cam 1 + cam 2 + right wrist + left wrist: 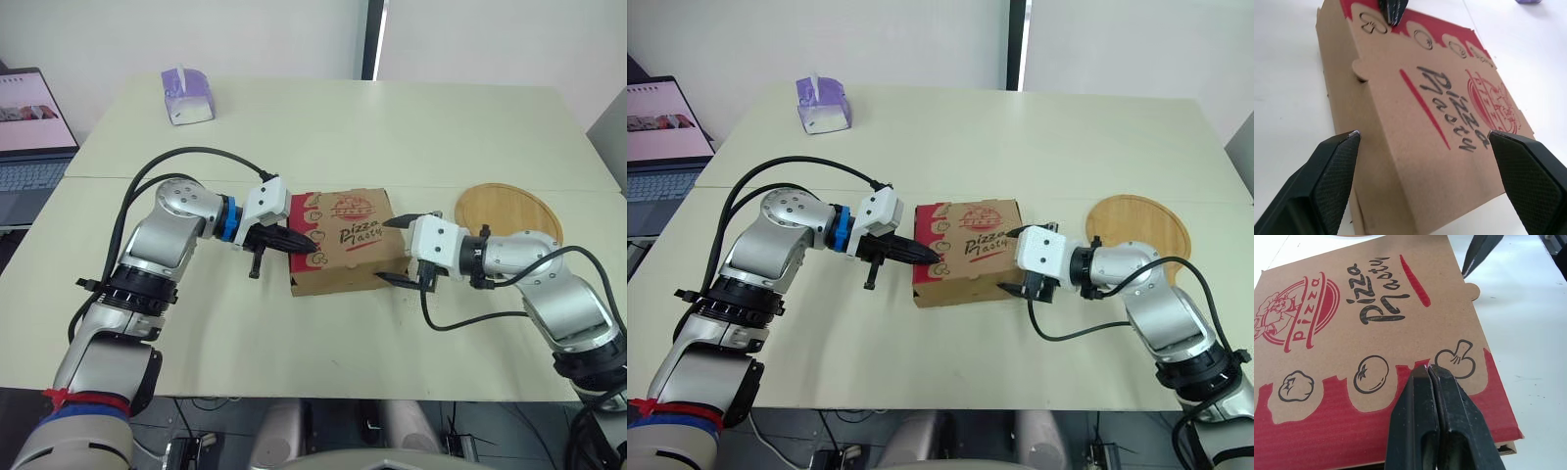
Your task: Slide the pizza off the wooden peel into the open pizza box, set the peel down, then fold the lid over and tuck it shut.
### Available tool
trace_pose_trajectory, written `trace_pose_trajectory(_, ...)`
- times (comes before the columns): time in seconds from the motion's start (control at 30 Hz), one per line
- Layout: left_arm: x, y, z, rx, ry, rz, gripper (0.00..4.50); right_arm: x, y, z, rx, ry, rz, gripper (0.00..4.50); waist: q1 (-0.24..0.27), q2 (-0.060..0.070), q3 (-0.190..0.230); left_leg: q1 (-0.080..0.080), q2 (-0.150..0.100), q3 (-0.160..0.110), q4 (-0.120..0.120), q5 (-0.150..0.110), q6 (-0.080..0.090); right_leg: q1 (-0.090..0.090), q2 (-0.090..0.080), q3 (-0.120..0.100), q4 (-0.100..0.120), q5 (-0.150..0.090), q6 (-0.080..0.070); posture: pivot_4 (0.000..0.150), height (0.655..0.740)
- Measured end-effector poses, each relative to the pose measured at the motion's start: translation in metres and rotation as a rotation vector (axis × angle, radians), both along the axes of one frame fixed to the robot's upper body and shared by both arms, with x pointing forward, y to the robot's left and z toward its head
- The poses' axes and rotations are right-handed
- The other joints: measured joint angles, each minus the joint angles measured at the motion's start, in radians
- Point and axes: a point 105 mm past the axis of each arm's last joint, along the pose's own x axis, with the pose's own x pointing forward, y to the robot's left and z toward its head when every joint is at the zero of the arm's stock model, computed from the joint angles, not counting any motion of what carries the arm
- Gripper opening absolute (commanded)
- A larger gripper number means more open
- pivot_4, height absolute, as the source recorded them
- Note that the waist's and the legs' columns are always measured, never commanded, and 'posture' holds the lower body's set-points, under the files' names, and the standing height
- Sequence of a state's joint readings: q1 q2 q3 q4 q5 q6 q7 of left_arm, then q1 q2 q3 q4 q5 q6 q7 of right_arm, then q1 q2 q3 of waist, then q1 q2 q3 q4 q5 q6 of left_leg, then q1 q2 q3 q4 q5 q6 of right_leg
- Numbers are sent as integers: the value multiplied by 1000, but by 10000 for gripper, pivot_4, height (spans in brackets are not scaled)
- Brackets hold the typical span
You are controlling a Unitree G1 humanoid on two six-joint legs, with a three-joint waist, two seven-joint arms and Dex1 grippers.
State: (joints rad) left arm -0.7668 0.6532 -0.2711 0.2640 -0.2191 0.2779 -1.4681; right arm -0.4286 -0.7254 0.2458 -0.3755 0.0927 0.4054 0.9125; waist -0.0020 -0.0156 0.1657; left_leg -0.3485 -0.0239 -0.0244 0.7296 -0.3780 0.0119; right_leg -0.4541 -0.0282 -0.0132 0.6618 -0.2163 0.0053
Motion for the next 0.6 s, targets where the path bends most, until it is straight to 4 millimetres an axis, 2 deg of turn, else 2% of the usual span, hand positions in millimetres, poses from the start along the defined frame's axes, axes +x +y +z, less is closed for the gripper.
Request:
trace_pose_trajectory(0.4, 3, -5, 10, 3, -33, -36, 0, 3, 2, 4, 30, -11, -21, 44690, -1, 0, 0, 0, 0, 0, 0, 0, 0, 0, 0, 0, 0, 0, 0, 1500, 7251)
trace_pose_trajectory(0.6, 0, -5, 4, 20, -18, -49, 0, 2, -1, -3, 11, -5, -33, 44690, 0, 0, 0, 0, 0, 0, 0, 0, 0, 0, 0, 0, 0, 0, 0, 1500, 7251)
